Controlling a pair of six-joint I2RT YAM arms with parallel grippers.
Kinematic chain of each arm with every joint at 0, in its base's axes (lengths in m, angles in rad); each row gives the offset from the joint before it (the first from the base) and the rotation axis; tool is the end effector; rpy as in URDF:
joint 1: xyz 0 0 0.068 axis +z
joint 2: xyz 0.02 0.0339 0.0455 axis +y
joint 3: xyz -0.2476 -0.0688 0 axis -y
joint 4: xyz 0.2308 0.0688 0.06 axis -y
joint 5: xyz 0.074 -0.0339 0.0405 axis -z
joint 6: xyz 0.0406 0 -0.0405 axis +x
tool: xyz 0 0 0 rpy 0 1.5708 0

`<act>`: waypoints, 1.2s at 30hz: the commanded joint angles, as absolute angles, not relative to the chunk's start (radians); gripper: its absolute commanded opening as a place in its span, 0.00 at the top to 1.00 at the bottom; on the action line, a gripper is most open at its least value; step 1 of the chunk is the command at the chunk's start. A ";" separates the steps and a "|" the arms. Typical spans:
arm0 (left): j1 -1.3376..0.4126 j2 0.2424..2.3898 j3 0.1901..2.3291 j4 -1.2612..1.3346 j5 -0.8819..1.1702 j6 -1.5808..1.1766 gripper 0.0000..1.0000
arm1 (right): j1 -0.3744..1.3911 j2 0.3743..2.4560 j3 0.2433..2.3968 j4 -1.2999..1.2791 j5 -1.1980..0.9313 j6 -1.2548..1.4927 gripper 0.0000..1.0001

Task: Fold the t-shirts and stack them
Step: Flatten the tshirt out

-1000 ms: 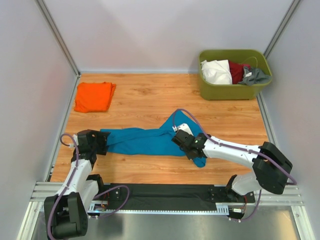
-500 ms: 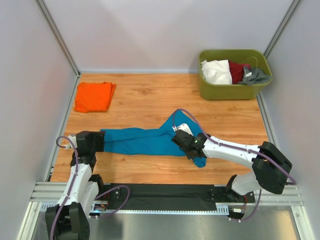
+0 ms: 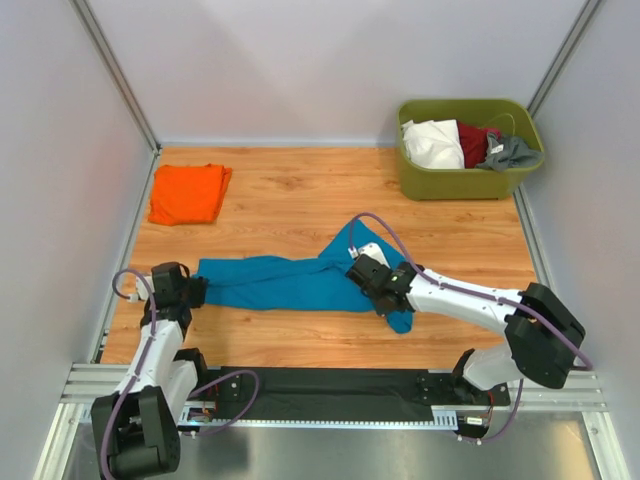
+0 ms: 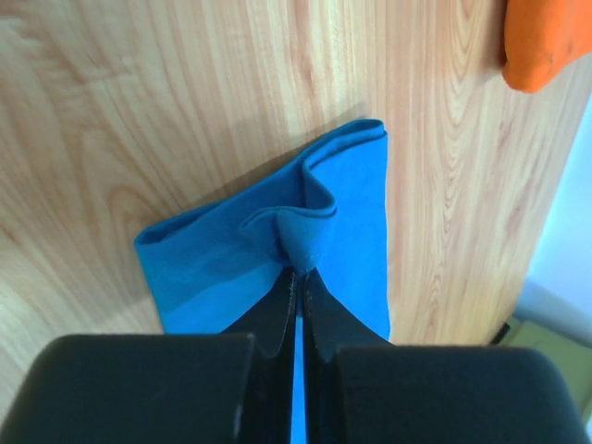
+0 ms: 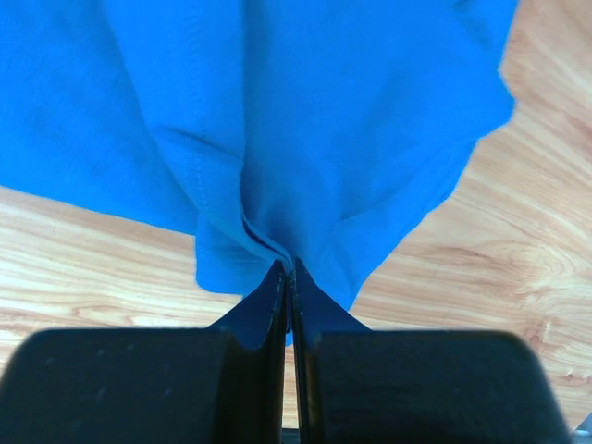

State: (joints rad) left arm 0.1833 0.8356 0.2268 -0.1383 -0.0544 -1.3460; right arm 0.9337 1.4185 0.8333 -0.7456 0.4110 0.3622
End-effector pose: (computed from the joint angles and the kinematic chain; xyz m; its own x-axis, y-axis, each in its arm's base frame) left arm 0.1585 0.0316 0.1365 0.0667 -0.9776 -0.1996 -0.7006 0.0965 -0.7070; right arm 0.1525 0.1788 0.1727 -0.7814 -0.5099 -0.3598 -0.4315 0.8580 -0.2787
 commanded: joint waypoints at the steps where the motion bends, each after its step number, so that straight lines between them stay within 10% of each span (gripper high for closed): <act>1: 0.224 0.839 0.302 -0.175 -0.074 -1.260 1.00 | 0.882 1.358 0.902 -0.752 0.449 0.379 1.00; 25: 0.193 1.330 1.768 -0.667 -0.153 -0.775 1.00 | 0.388 1.497 2.017 -0.439 0.428 -0.311 1.00; 36: 0.170 1.405 2.058 -0.670 -0.182 -0.657 1.00 | 0.390 1.566 2.235 -0.291 0.311 -0.528 1.00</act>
State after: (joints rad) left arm 0.1726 1.4113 1.9858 -0.6636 -0.1162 -0.7387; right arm 0.3996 1.6001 2.1666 -0.3916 0.3374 -0.4252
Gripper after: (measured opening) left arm 0.008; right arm 0.010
